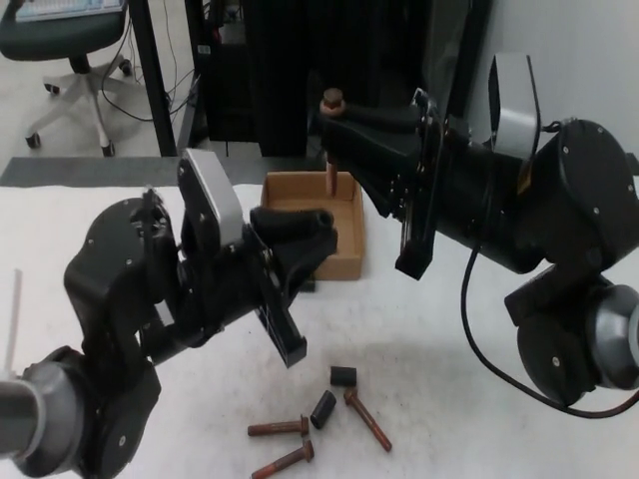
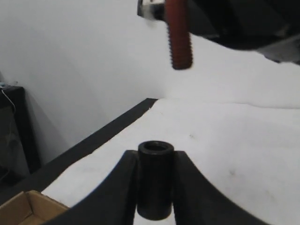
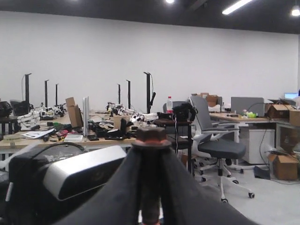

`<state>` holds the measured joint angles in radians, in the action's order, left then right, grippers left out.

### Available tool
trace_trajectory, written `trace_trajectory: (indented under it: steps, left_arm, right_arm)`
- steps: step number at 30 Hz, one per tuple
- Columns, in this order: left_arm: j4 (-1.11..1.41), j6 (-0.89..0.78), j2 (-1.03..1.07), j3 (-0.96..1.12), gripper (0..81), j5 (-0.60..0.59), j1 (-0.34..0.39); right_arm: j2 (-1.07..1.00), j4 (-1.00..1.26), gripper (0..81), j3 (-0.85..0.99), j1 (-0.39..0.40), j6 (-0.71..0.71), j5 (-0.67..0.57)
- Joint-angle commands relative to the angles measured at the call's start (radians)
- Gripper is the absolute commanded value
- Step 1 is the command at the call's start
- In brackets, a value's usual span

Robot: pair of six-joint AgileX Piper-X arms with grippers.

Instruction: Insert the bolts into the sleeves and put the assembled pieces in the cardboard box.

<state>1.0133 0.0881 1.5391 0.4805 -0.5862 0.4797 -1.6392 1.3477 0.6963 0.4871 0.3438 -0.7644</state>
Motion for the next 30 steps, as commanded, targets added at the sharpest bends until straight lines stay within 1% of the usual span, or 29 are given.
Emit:
trace_trajectory:
  steps: [1,6,11,13,21,30]
  left_arm:
    - [0.079,-0.05,-0.01,-0.005,0.2,0.009,-0.003]
    - [0.142,-0.088,-0.01,-0.03,0.2,0.009,-0.003]
    - [0.219,-0.169,-0.01,-0.042,0.2,-0.038,-0.003]
    - [0.239,-0.189,-0.01,-0.042,0.2,-0.039,-0.003]
    - [0.25,-0.207,-0.01,-0.042,0.2,-0.05,-0.003]
    - [0.263,-0.216,-0.01,-0.042,0.2,-0.052,-0.003]
  right_arm:
    - [0.003,0.062,0.8,0.01,0.017,0.033,0.032]
    - [0.003,0.07,0.8,0.01,0.039,0.03,0.032]
    - [0.003,0.068,0.8,0.01,0.053,0.0,0.032]
    - [0.003,0.068,0.8,0.01,0.053,-0.001,0.032]
    - [0.003,0.016,0.8,0.01,0.051,-0.008,0.032]
    - [0.003,0.018,0.8,0.008,0.051,-0.03,0.026]
